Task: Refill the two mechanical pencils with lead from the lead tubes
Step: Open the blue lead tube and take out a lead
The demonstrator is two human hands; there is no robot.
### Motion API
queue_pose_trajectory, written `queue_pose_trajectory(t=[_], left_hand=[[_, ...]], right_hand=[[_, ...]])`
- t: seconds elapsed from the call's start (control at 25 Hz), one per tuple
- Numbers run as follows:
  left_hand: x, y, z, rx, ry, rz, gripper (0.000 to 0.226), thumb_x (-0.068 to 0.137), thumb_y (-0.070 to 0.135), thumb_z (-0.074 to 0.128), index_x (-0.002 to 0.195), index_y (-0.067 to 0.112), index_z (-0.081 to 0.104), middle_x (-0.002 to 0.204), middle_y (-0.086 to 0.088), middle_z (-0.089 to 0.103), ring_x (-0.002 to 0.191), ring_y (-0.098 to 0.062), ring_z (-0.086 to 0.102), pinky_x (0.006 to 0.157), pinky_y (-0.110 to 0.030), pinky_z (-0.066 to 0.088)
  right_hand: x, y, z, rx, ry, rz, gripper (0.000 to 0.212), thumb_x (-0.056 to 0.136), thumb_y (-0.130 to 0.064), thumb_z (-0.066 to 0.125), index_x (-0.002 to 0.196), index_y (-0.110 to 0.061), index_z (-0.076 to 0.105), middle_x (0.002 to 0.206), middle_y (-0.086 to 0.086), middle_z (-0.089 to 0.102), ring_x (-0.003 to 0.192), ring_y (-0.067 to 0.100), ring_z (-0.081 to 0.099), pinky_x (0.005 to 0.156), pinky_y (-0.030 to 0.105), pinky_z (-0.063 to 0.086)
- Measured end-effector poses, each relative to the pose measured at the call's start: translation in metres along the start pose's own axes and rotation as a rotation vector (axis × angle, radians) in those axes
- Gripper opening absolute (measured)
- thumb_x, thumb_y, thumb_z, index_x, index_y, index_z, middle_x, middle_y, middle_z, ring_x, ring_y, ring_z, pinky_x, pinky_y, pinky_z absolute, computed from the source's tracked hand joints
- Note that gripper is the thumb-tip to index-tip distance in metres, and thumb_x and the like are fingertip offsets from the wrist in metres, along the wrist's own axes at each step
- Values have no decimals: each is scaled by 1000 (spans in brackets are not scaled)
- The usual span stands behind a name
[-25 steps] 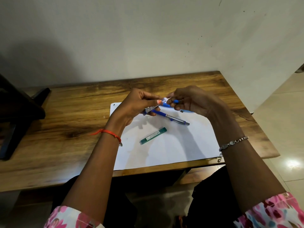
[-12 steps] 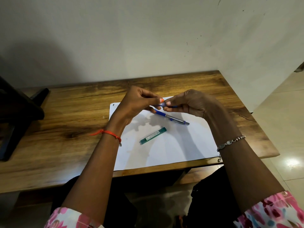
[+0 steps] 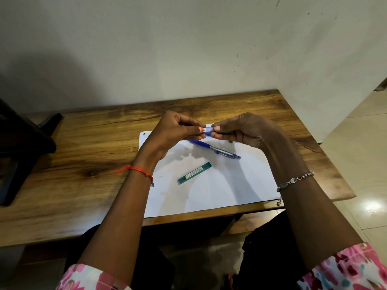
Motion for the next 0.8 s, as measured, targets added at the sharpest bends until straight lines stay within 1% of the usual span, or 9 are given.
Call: queue_pose_trajectory(t=[0.08, 0.2, 0.32, 0.4, 0.52, 0.64, 0.72, 0.8], left_hand=[[0, -1, 0, -1, -7, -8, 22, 77, -5, 64, 100, -8, 65, 58, 4, 71, 60, -10, 70, 66, -16, 56], [-1, 0, -1, 22, -5, 9, 21, 76, -4, 66, 97, -7, 67, 59, 4, 72, 61, -10, 70, 65, -15, 56], [-2, 2, 2, 50, 15, 25, 23, 75, -4, 67, 98, -7, 67, 68, -2, 71, 60, -11, 69, 65, -17, 57], [-3, 4, 4, 63, 28, 38, 23, 76, -2, 67, 99, -4, 67, 74, -8, 69, 62, -13, 68, 66, -20, 58], [-2, 5, 4, 90, 42, 60, 15, 77, 3, 68, 92, 2, 70, 75, -9, 68, 66, -19, 66, 68, -26, 58], [-2, 4, 3, 107, 42, 68, 13, 77, 2, 68, 90, 0, 70, 73, -5, 68, 61, -12, 67, 64, -23, 58], [-1, 2, 2, 103, 40, 69, 17, 77, -2, 67, 93, -5, 69, 70, -3, 68, 58, -9, 67, 60, -19, 56], [0, 0, 1, 80, 32, 45, 20, 76, -6, 66, 96, -8, 67, 64, -1, 69, 57, -9, 67, 61, -18, 56]], right_hand=[[0, 0, -1, 4, 15, -4, 20, 80, 15, 55, 100, 19, 58, 74, 15, 73, 62, 19, 71, 59, 20, 57], [0, 0, -1, 7, 27, 3, 18, 79, 17, 56, 97, 18, 60, 89, 21, 69, 65, 22, 71, 61, 22, 59], [0, 2, 1, -5, 10, 24, 20, 79, 18, 55, 98, 18, 60, 93, 23, 67, 68, 24, 72, 62, 23, 59], [0, 3, 2, -22, -2, 43, 22, 79, 19, 54, 101, 19, 59, 89, 22, 69, 70, 25, 72, 63, 23, 59], [1, 4, 4, -23, -8, 63, 21, 79, 20, 53, 100, 19, 59, 82, 19, 71, 71, 25, 72, 63, 24, 59], [2, 4, 3, -37, 2, 66, 19, 79, 19, 54, 96, 18, 61, 82, 20, 71, 71, 26, 72, 65, 24, 59], [2, 3, 2, -51, 24, 44, 18, 78, 19, 56, 94, 17, 62, 80, 20, 72, 69, 26, 72, 62, 23, 59], [0, 2, -1, -53, 53, 10, 15, 76, 19, 58, 89, 16, 63, 75, 20, 71, 65, 26, 72, 58, 22, 58]])
Point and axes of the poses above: each hand's wrist, its own x-axis towards the middle knuckle, its own z-axis out of the palm, y = z × x, the point moved 1 cm from there along x, towards the middle knuckle
